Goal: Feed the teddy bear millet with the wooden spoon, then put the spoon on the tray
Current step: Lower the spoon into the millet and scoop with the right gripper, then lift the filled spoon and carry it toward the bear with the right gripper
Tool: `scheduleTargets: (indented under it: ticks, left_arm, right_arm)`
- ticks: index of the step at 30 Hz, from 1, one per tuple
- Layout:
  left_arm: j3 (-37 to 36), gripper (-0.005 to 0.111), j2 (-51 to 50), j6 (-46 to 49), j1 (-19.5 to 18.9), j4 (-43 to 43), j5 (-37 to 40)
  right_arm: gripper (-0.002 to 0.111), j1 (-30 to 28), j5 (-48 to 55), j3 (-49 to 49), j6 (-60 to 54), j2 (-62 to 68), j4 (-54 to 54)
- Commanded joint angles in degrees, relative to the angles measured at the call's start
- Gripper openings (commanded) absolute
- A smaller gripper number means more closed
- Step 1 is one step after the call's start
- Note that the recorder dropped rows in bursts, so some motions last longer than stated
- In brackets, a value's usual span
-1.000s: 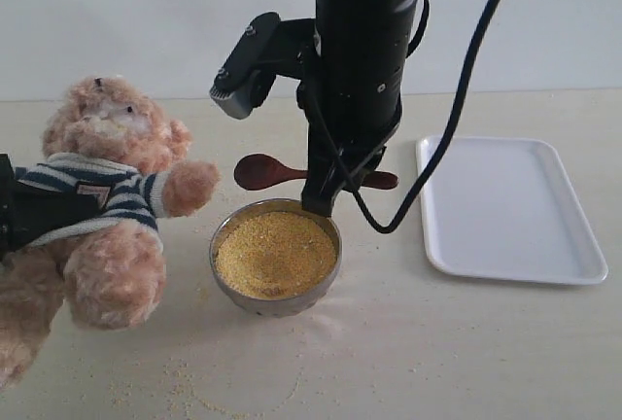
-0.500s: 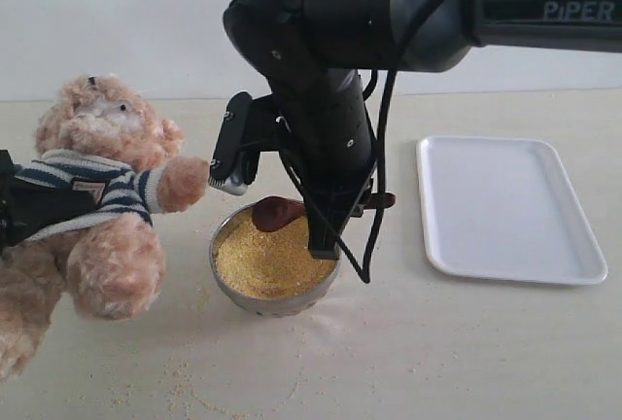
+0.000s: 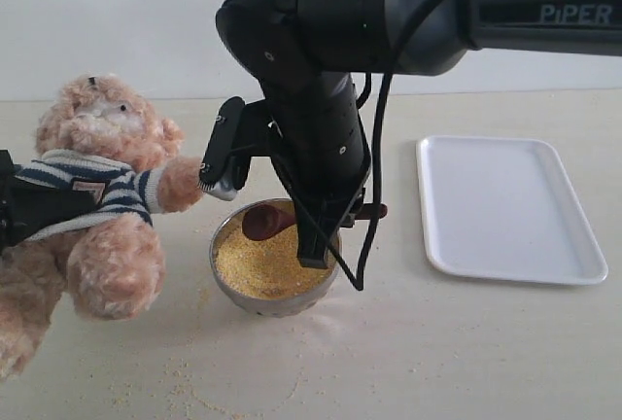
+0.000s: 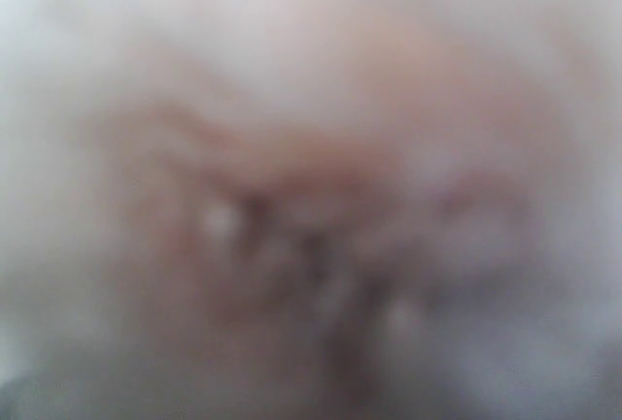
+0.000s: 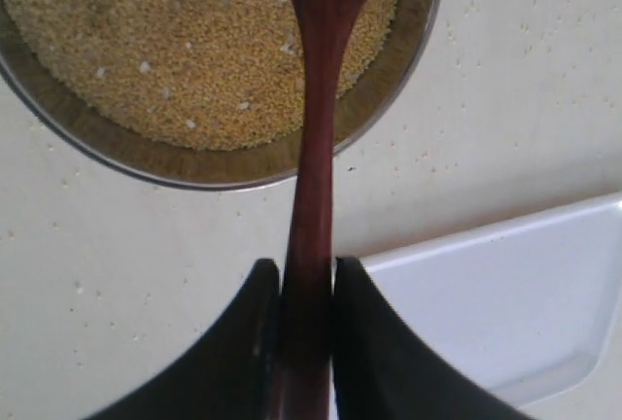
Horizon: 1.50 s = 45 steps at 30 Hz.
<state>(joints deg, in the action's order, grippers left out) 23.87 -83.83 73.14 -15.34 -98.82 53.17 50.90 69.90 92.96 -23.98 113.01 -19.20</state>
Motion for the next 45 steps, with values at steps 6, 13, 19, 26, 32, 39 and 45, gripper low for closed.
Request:
scheduleTargets:
  ticks: [6, 13, 19, 26, 32, 39, 45]
  left_arm:
    - [0.3, 0.005, 0.1, -0.3, -0.1, -1.1, 1.8]
    - [0.3, 0.005, 0.1, 0.0, -0.1, -1.1, 1.9]
    - [0.3, 0.005, 0.1, 0.0, -0.1, -1.1, 1.9]
    - [0.3, 0.005, 0.1, 0.3, -0.1, -1.1, 1.9]
    - [0.3, 0.005, 0.1, 1.6, -0.1, -1.1, 1.9]
    - [0.3, 0.005, 0.1, 1.6, -0.1, -1.1, 1.9]
    - [0.3, 0.005, 0.1, 1.6, -0.1, -1.1, 1.9]
  right_arm:
    - [0.000, 0.1, 0.1, 0.2, -0.6, -0.3, 0.8]
    - [0.000, 0.3, 0.1, 0.2, -0.6, 1.6, 2.1]
    - [0.000, 0.6, 0.1, 0.2, -1.0, 1.6, 4.8]
    - [0.000, 0.6, 0.1, 0.2, -0.1, 0.4, 5.2]
    - [0.000, 0.4, 0.1, 0.2, 0.7, -2.5, 6.3]
    - [0.000, -0.4, 0.1, 0.2, 0.9, -5.0, 7.0]
    - [0.000, -2.8, 0.1, 0.2, 1.2, -5.7, 9.1]
